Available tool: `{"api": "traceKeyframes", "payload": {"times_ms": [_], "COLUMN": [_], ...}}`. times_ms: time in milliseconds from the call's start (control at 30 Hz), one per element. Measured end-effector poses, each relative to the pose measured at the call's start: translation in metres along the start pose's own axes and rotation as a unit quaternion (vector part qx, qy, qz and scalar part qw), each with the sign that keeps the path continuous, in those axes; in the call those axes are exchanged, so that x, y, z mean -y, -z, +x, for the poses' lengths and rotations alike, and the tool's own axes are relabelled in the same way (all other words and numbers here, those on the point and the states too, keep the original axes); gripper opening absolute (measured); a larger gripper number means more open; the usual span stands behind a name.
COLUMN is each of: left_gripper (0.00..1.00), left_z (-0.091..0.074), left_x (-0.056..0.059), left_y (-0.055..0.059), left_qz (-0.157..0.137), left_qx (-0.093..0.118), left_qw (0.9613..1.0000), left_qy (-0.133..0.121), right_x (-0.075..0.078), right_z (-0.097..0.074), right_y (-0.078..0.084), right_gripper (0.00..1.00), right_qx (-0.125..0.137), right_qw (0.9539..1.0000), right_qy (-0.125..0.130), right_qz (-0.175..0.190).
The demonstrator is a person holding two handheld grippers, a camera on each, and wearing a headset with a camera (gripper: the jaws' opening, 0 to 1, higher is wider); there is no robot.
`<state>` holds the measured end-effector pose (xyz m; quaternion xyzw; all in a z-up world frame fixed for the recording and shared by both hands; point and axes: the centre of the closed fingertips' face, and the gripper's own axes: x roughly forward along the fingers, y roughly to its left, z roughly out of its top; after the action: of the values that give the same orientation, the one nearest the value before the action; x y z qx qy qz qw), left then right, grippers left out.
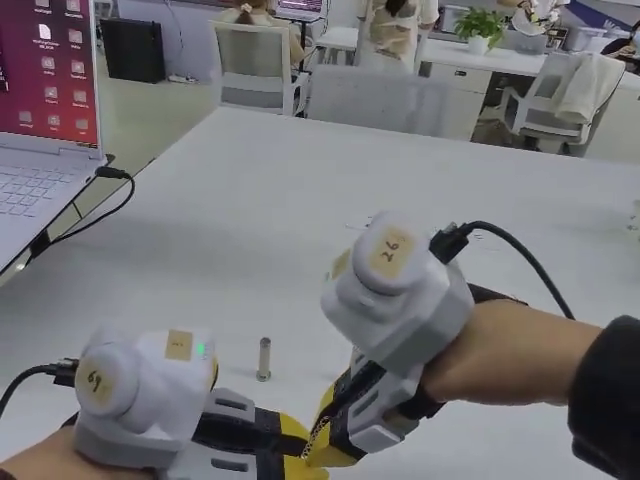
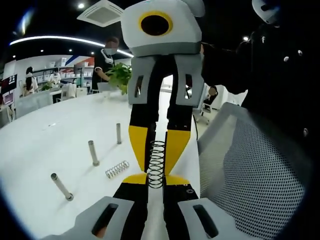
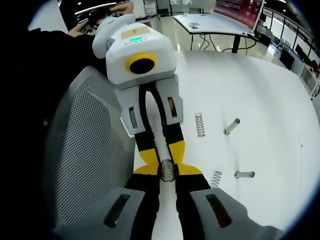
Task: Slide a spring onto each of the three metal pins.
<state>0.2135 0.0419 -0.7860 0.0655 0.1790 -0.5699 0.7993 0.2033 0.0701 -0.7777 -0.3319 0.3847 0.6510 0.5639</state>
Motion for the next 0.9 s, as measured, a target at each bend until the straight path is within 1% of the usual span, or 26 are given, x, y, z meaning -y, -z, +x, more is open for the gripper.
{"api": "traceKeyframes", "payload": {"times_ms": [100,200,400,500,567,600,667,700,767,800,900], "left_gripper": [0.03,0.03,0.12,0.21,0.25,0.3,0.35,0.36,0.37,0.39,0.46], "left_z": [0.0,-0.001,-0.001,-0.002,-0.003,-0.004,-0.005,-0.007,-0.009,-0.01,-0.012], "left_x": [-0.001,-0.002,-0.005,-0.008,-0.009,-0.01,-0.012,-0.014,-0.015,-0.017,-0.018], "left_y": [-0.001,-0.002,0.001,0.002,0.003,0.003,0.003,0.003,0.005,0.005,0.006], "left_qz": [0.004,0.0,-0.007,-0.013,-0.025,-0.031,-0.033,-0.038,-0.047,-0.053,-0.055], "left_qx": [0.004,0.007,0.006,0.006,0.006,0.009,0.012,0.015,0.011,0.011,0.013], "left_qw": [1.0,1.0,0.9999,0.9998,0.9995,0.9992,0.999,0.9987,0.9983,0.9979,0.9975], "left_qy": [-0.002,-0.004,-0.01,-0.017,-0.02,-0.022,-0.029,-0.032,-0.034,-0.036,-0.043], "right_x": [0.001,0.001,0.006,0.009,0.01,0.012,0.014,0.014,0.015,0.015,0.017], "right_z": [-0.001,-0.002,-0.005,-0.007,-0.009,-0.011,-0.012,-0.013,-0.015,-0.016,-0.019], "right_y": [0.0,-0.001,0.001,0.004,0.005,0.006,0.008,0.009,0.011,0.012,0.015], "right_gripper": [0.09,0.09,0.09,0.09,0.09,0.09,0.09,0.09,0.09,0.09,0.09], "right_qx": [-0.001,-0.002,-0.004,-0.006,-0.006,-0.005,-0.005,-0.005,-0.003,-0.004,-0.003], "right_qw": [1.0,1.0,0.9999,0.9999,0.9998,0.9998,0.9997,0.9997,0.9996,0.9995,0.9994], "right_qy": [0.001,0.003,0.009,0.015,0.016,0.018,0.021,0.022,0.023,0.024,0.028], "right_qz": [0.0,0.001,0.004,0.005,0.007,0.009,0.012,0.014,0.016,0.018,0.02]}}
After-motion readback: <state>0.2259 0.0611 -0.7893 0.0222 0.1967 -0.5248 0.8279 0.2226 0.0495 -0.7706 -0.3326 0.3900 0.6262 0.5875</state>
